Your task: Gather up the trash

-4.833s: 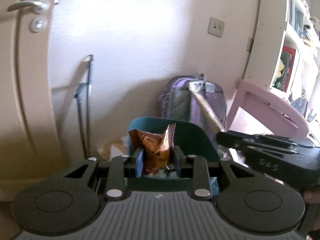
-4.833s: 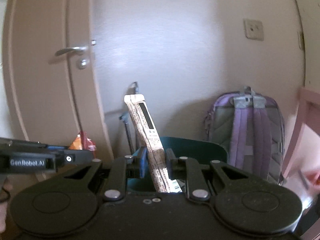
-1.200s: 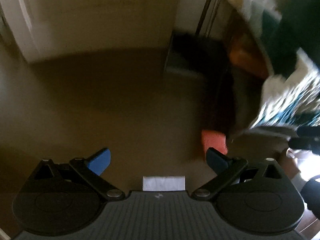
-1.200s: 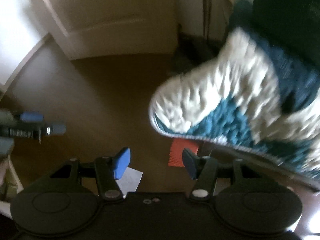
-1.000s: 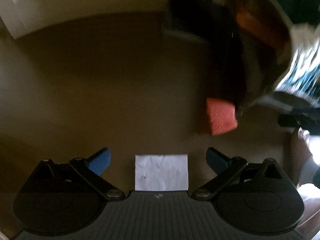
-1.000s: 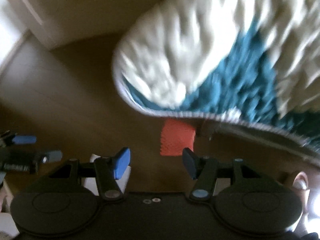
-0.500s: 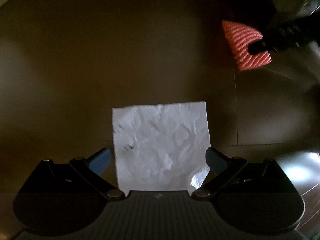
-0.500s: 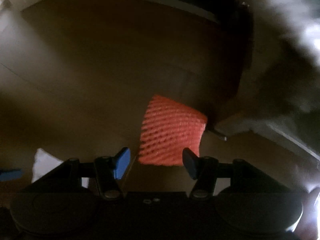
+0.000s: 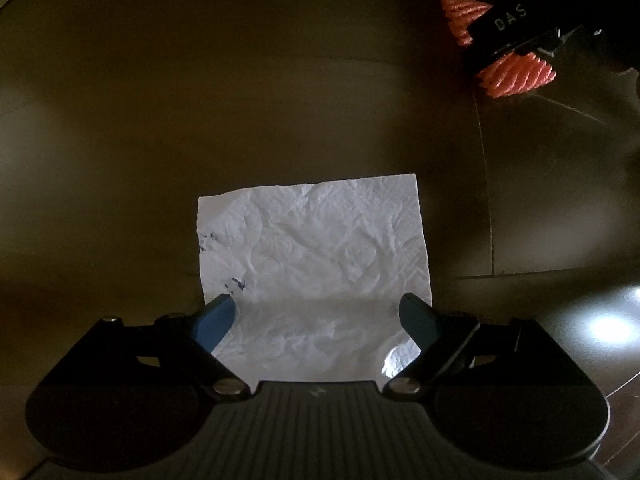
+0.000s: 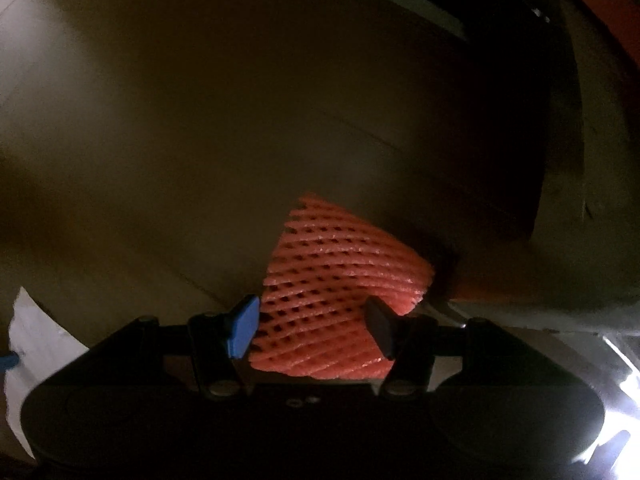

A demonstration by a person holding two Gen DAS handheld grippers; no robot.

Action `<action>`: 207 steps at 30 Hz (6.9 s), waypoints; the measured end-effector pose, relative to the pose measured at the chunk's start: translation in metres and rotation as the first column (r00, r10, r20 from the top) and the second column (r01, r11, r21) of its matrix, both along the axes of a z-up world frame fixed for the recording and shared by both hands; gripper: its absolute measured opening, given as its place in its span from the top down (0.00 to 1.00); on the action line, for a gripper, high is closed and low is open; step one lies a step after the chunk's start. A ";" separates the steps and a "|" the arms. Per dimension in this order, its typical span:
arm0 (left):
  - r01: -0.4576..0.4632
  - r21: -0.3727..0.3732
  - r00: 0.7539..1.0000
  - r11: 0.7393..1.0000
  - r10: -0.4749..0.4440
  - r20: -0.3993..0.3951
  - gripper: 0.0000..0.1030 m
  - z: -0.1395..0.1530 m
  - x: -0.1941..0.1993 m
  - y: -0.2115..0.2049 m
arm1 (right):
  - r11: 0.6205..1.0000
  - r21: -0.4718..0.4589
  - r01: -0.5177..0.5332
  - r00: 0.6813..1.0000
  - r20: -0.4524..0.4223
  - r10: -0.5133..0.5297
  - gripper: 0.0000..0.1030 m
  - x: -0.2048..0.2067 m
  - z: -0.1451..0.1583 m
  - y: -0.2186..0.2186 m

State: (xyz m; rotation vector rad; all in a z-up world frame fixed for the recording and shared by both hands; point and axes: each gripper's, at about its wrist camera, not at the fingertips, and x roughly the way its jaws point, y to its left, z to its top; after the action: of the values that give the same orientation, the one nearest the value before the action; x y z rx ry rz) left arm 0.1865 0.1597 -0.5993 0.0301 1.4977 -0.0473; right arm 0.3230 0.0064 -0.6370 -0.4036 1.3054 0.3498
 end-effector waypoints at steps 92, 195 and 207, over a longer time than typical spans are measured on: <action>0.235 -0.023 0.529 0.972 -0.108 0.841 0.89 0.730 0.135 -0.258 | 0.887 0.462 -0.018 0.636 0.690 -0.346 0.85 -0.072 0.677 -0.272; 0.261 -0.076 0.531 0.962 -0.078 0.844 0.03 0.774 -0.070 -0.238 | 0.889 0.452 -0.078 0.629 0.714 -0.308 0.43 -0.245 0.750 -0.296; 0.265 -0.091 0.519 0.960 -0.063 0.852 0.03 0.799 -0.082 -0.237 | 0.884 0.461 -0.082 0.615 0.721 -0.319 0.43 -0.257 0.775 -0.299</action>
State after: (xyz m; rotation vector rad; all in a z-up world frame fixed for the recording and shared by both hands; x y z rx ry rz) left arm 0.1049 -0.0776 0.1996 0.0194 0.4727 -0.3103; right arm 0.0663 -0.2924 0.1384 -0.0278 0.3354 0.2940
